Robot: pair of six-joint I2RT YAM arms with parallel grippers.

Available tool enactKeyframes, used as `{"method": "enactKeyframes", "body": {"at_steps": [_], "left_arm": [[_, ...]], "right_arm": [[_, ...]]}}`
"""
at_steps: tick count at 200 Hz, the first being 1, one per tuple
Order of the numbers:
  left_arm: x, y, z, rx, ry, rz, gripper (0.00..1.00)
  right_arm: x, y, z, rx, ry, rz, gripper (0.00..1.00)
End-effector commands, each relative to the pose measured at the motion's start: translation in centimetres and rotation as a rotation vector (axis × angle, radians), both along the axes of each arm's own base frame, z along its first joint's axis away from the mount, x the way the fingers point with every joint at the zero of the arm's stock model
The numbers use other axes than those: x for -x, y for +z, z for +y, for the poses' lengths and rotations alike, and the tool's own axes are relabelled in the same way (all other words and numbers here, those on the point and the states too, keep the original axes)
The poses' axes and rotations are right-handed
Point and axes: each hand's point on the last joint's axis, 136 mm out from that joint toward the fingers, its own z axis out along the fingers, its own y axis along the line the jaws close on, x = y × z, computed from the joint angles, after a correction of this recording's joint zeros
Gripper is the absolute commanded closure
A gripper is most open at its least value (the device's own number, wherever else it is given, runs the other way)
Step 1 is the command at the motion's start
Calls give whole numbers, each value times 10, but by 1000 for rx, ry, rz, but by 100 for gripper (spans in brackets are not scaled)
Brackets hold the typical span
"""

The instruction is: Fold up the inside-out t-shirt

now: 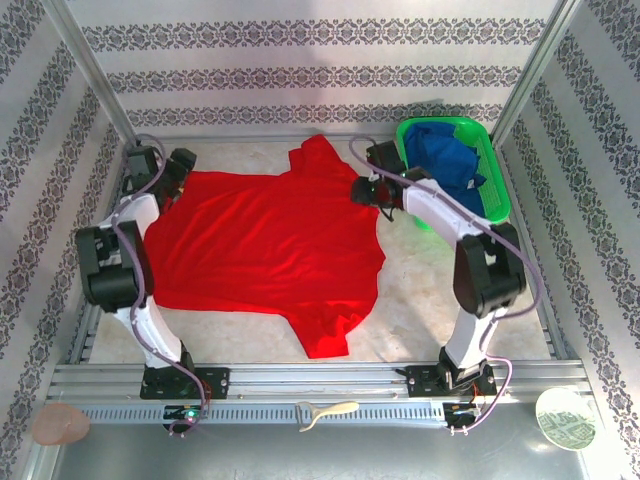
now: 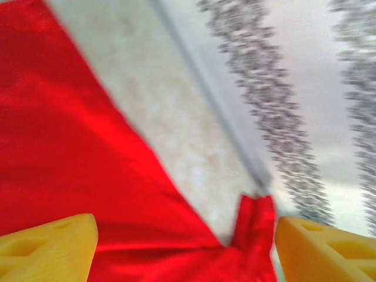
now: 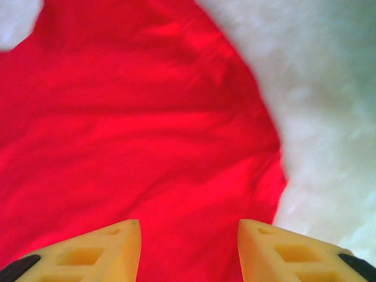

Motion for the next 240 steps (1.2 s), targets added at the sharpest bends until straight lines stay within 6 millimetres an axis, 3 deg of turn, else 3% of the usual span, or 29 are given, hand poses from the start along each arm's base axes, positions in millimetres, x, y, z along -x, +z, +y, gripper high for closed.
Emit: {"method": "enactKeyframes", "body": {"at_steps": [1, 21, 38, 74, 105, 154, 177, 195, 217, 240], "left_arm": [[35, 13, -34, 22, -87, 37, 20], [74, -5, -63, 0, -140, 105, 20], [106, -32, -86, -15, -175, 171, 20], [149, -92, -120, -33, -249, 291, 19], [163, -126, -132, -23, -278, 358, 19], [159, -133, -147, -39, -329, 362, 19], [149, -135, -157, -33, -347, 359, 19], [136, -132, -163, -37, -356, 337, 19], [116, -118, -170, -23, -381, 283, 18], [110, -75, -169, -66, -397, 202, 18]], "right_arm": [[35, -29, 21, -90, -8, 65, 52], [61, -48, 32, -147, -39, 109, 52], [79, -69, 40, -188, -73, 156, 52], [93, -107, 41, -215, -181, 251, 52], [90, -137, 19, -177, -304, 341, 51], [59, -156, -34, -108, -453, 408, 51], [38, -152, -50, -67, -459, 412, 51], [24, -136, -56, -38, -427, 365, 51], [16, -96, -30, -96, -272, 281, 52], [40, -45, -5, -99, -131, 162, 52]]}}
